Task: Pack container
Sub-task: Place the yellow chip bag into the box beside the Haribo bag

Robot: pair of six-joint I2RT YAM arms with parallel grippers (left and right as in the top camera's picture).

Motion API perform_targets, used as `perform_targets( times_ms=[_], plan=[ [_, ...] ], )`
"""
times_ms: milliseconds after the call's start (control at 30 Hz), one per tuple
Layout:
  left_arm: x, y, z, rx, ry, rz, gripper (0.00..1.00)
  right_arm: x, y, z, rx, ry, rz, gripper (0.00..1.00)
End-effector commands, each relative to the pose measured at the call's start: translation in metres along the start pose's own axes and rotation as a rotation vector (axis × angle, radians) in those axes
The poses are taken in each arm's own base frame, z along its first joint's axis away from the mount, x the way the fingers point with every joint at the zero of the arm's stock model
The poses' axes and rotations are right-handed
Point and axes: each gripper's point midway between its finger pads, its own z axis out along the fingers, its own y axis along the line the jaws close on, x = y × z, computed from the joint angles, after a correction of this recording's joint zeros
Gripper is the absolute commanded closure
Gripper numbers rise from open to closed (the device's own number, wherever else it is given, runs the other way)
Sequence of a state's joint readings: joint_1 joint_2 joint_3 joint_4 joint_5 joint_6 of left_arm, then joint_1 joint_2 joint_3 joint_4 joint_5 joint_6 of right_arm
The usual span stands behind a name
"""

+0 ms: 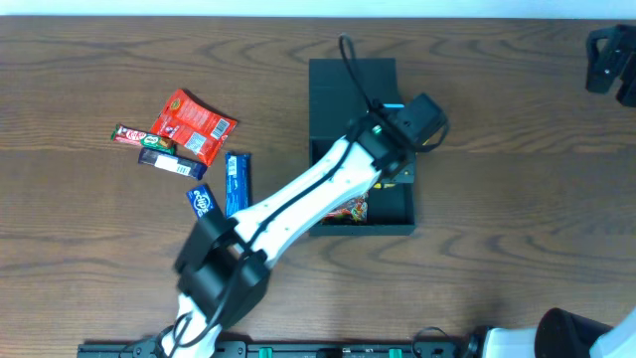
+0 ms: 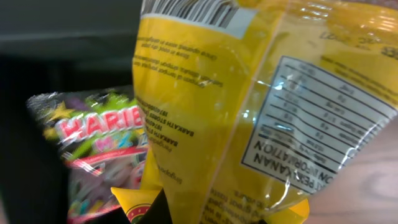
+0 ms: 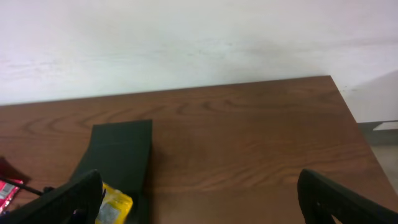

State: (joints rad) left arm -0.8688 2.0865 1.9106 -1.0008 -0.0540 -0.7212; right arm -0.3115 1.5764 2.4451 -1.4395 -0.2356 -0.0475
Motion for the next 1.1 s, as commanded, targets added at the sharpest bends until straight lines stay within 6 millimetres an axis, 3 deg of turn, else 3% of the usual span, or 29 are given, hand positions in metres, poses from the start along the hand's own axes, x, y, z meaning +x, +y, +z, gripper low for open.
perform_targets(
  times_ms=[0, 100, 267, 567, 833, 1067],
  plan=[
    [-0.01, 0.015, -0.003, -0.1, -0.047, -0.16, 0.94, -0.002, -0.001, -0.006, 0.003, -0.016, 0.018, 0.01],
    [-0.005, 0.019, 0.0, -0.111, -0.02, -0.223, 0.94, -0.002, -0.001, -0.006, 0.003, -0.016, 0.018, 0.01],
    [0.003, 0.008, 0.001, -0.1, -0.021, -0.197, 0.94, -0.002, -0.001, -0.006, 0.003, -0.016, 0.018, 0.01],
    [0.018, 0.003, 0.032, -0.118, 0.049, -0.191, 0.94, -0.002, -0.001, -0.006, 0.003, -0.016, 0.018, 0.01],
    [0.029, 0.007, 0.044, -0.144, 0.094, -0.184, 0.94, -0.003, -0.001, -0.006, 0.004, -0.02, 0.017, 0.01],
    [0.039, -0.003, 0.054, -0.1, 0.158, -0.156, 0.94, -0.003, -0.001, -0.006, 0.004, -0.02, 0.017, 0.01]
  ],
)
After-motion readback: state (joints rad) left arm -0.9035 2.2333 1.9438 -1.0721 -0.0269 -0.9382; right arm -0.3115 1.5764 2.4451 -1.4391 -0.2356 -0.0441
